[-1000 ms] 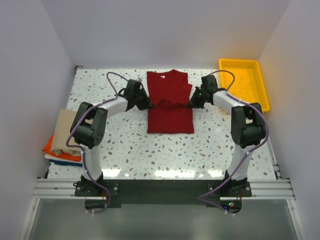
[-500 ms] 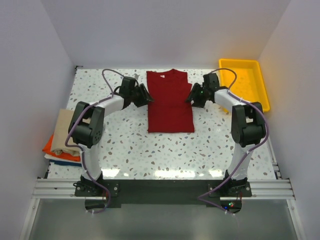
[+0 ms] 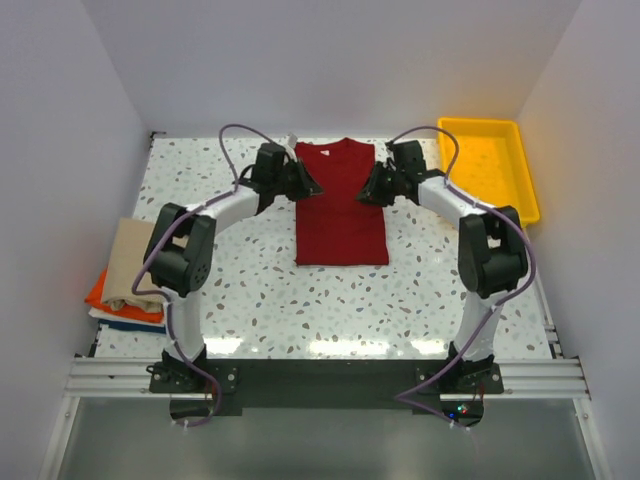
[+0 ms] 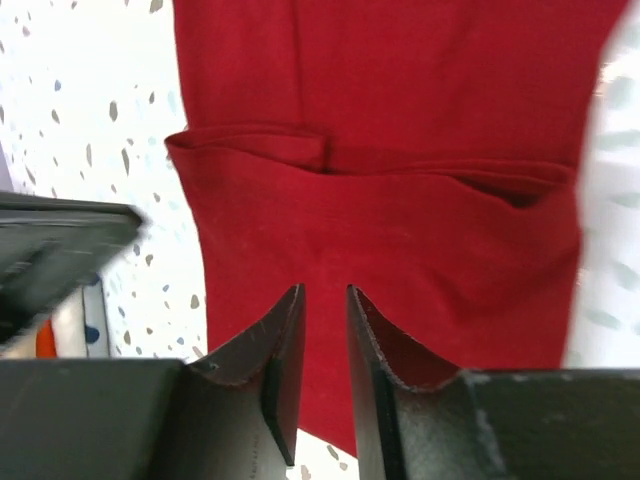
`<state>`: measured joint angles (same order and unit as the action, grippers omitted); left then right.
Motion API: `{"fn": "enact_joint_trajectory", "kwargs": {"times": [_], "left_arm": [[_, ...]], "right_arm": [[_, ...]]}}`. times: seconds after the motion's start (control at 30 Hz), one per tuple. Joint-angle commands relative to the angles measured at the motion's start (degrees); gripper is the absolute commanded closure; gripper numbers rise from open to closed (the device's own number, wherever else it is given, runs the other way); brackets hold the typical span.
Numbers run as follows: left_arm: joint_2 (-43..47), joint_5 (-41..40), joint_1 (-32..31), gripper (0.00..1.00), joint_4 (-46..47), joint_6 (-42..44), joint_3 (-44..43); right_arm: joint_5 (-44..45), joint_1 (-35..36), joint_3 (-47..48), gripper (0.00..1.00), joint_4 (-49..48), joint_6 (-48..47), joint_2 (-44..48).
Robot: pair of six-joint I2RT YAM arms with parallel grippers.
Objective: Fold and stack the t-shirts
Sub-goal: Fold the tshirt
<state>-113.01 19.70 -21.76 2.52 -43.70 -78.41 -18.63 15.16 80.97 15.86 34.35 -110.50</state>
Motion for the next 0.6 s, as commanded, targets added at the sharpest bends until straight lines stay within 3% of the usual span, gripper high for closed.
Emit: {"fn": "enact_joint_trajectory", "kwargs": {"times": [0.0,0.23,0.57], "left_arm": [[-5.0,3.6,-1.1,0.93,2.1,0.7,-4.1],[-15.6,5.8,0.7,0.98,1.3,1.1,-8.5],[-17.1,6.0,4.1,0.98,2.8,0.5,-5.9]], "right_arm": [[-4.6,0.4,3.4,0.75,-2.0,-1.4,-3.5],[-3.8,-1.1,9.7,0.76,-0.1,-3.2,-12.8],[-4.7,-5.5,9.5,0.74,-1.4,-2.1,-16.8]]}}
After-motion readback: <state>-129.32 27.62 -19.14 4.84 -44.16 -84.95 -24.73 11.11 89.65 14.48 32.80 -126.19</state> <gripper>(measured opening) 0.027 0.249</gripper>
